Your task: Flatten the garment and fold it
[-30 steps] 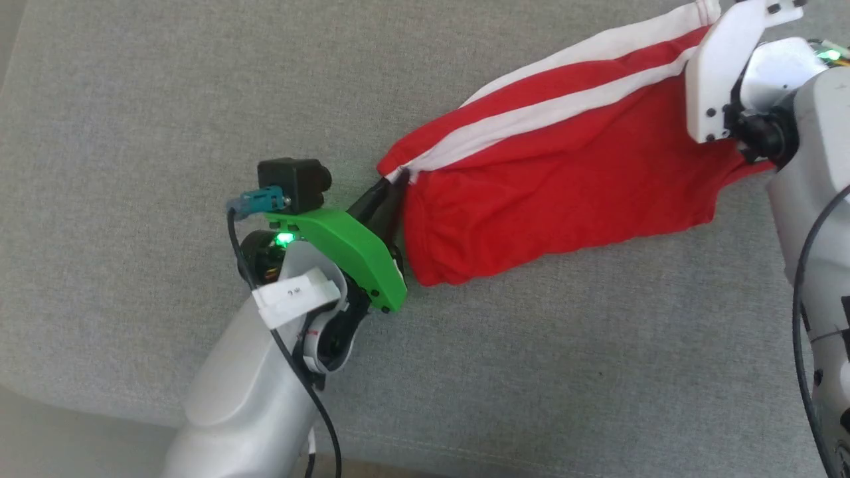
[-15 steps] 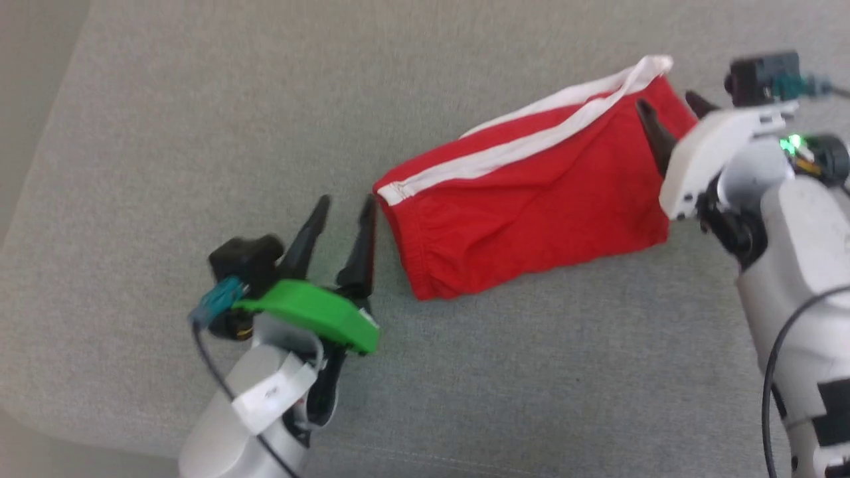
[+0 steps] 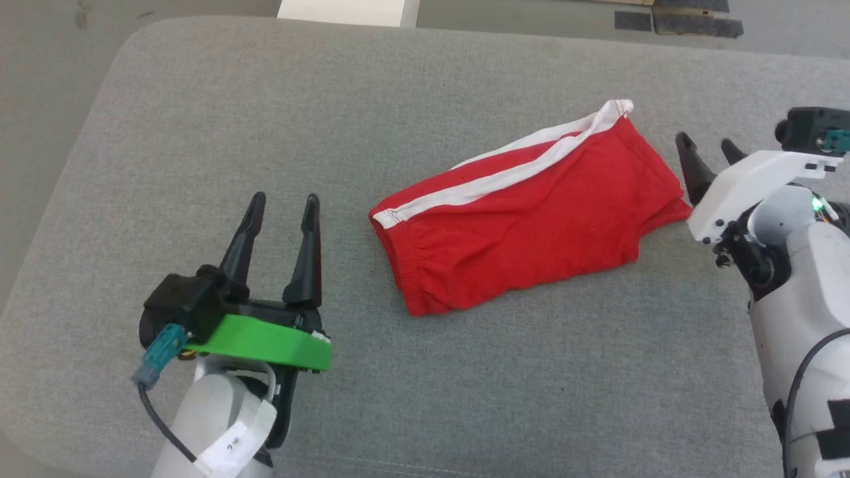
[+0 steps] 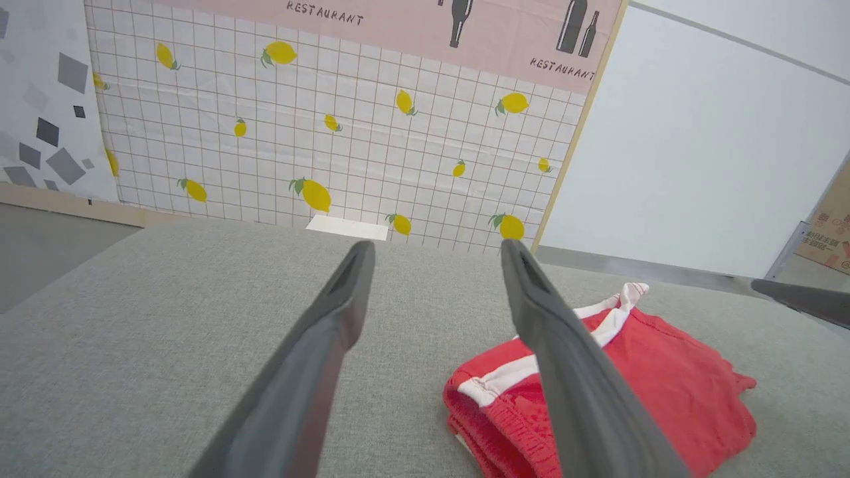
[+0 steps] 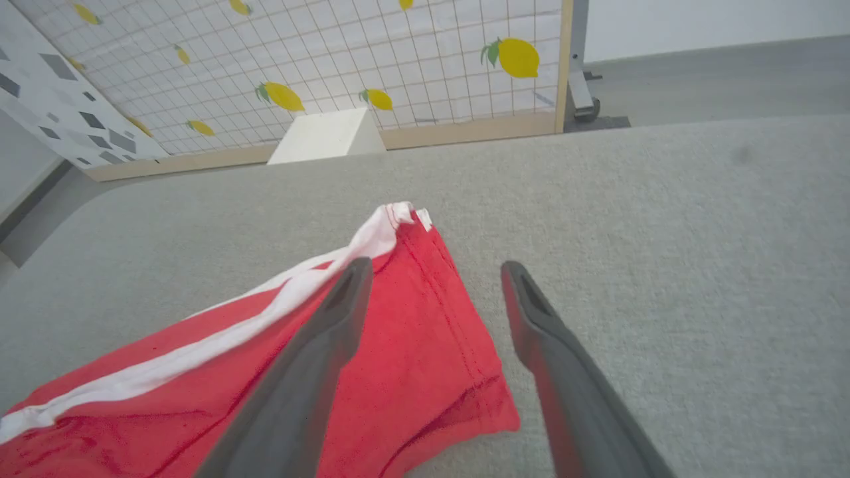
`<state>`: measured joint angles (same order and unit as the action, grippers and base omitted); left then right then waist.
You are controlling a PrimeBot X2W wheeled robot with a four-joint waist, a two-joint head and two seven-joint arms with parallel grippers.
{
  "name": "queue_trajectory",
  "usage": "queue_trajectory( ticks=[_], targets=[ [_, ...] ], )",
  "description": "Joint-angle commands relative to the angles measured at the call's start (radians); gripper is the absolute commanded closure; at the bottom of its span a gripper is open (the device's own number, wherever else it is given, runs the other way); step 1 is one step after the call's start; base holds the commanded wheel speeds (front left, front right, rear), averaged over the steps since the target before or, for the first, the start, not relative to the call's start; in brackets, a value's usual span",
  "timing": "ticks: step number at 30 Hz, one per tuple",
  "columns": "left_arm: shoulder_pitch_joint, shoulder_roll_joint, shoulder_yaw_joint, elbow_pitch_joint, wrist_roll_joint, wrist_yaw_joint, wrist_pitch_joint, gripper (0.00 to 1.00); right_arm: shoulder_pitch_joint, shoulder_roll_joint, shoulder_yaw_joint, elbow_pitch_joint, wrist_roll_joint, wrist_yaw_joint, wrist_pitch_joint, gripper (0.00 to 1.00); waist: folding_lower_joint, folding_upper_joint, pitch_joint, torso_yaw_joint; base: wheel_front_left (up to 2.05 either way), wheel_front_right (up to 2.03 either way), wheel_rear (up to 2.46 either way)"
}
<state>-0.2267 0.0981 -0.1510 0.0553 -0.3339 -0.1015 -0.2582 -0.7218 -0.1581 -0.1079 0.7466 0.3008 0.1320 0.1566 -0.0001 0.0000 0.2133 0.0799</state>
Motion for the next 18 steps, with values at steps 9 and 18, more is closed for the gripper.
queue_trajectory(
  ticks=[9, 18],
  targets=[
    [0.017, -0.036, 0.075, -0.024, 0.070, -0.027, -0.003, 0.00, -0.158, 0.000, -0.145, 0.169, -0.093, -0.001, 0.132, 0.00, 0.0001, 0.0000, 0.072, 0.043, 0.00, 0.00, 0.00],
    [0.009, -0.045, 0.070, -0.050, 0.084, -0.029, -0.004, 0.00, -0.267, -0.018, -0.246, 0.269, -0.258, -0.001, 0.307, 0.00, 0.0001, 0.0000, 0.141, 0.087, 0.00, 0.00, 0.00]
  ],
)
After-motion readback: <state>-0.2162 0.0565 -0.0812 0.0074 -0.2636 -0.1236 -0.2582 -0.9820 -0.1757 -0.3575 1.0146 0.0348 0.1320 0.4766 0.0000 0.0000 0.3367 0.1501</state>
